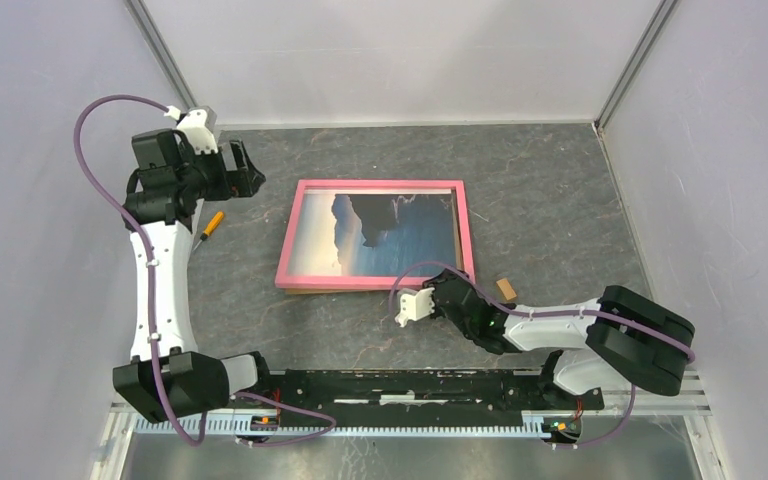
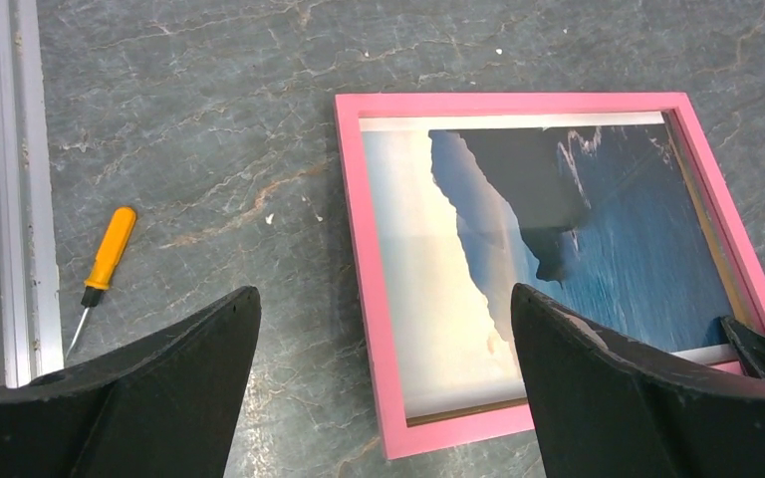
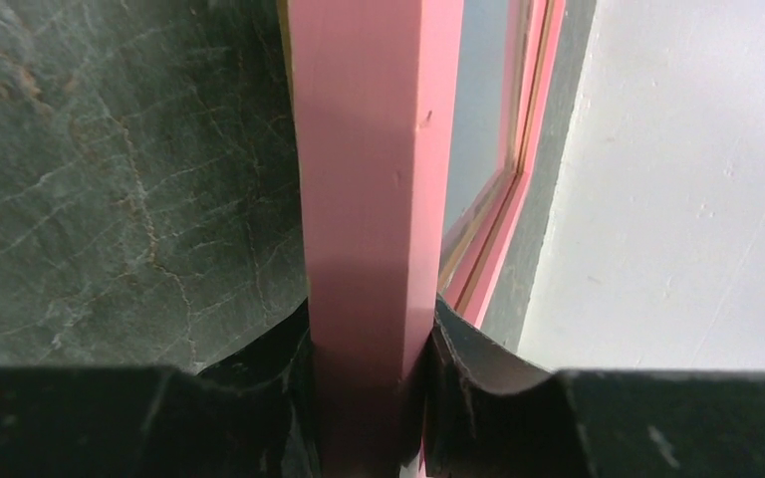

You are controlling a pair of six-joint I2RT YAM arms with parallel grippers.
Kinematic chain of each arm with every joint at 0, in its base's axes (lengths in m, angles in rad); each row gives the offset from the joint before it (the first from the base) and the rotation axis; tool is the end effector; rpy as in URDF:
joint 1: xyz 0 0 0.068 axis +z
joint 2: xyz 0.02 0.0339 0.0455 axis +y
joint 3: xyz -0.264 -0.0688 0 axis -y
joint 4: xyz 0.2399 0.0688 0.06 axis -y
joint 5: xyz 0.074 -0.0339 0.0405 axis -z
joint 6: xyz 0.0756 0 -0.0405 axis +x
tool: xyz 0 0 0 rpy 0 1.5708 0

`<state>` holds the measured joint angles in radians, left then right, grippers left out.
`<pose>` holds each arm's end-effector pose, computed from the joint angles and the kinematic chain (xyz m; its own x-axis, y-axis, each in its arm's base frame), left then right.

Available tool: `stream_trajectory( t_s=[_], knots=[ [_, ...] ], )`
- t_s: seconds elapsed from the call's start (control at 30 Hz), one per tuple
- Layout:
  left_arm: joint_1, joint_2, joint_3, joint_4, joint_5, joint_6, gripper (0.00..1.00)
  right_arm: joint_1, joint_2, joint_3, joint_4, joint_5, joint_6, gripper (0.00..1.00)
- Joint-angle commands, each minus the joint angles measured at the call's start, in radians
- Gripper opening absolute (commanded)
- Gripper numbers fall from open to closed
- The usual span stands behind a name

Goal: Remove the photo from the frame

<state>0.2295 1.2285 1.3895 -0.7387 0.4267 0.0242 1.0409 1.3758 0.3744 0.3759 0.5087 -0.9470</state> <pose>0.2780 0.0328 0.3819 -0.5285 -0.1008 -0.8429 0.1434 0.9681 -0.2057 0.1643 0.2077 0.1208 0.2768 -0.9299 -0.2421 -0.5638 0.0468 -0.8246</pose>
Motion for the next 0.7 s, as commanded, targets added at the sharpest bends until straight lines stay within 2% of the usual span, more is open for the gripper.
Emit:
stream_trajectory(
  t_s=[0.0,0.1,0.17,0.23,0.37,0.67],
  knots=[
    [0.003,-0.02,-0.019,0.016,0.033,0.063,1.0,0.012,0.007,-0.004,-0.109,-0.129,0.03,0.31],
    [0.003,-0.015,-0.021,0.007,0.035,0.076,1.0,0.013,0.012,0.018,-0.173,-0.167,0.044,0.49],
    [0.003,-0.009,-0.02,-0.001,0.036,0.085,1.0,0.013,0.007,0.035,-0.217,-0.2,0.047,0.64],
    [0.004,-0.002,-0.023,-0.006,0.035,0.094,1.0,0.015,0.008,0.054,-0.276,-0.237,0.047,0.72],
    [-0.001,0.003,-0.035,-0.012,0.043,0.122,1.0,0.017,0.013,0.114,-0.411,-0.326,0.045,0.77],
    [-0.006,0.029,-0.064,-0.066,0.041,0.217,1.0,0.017,0.034,0.29,-0.745,-0.551,-0.018,0.8]
  ],
)
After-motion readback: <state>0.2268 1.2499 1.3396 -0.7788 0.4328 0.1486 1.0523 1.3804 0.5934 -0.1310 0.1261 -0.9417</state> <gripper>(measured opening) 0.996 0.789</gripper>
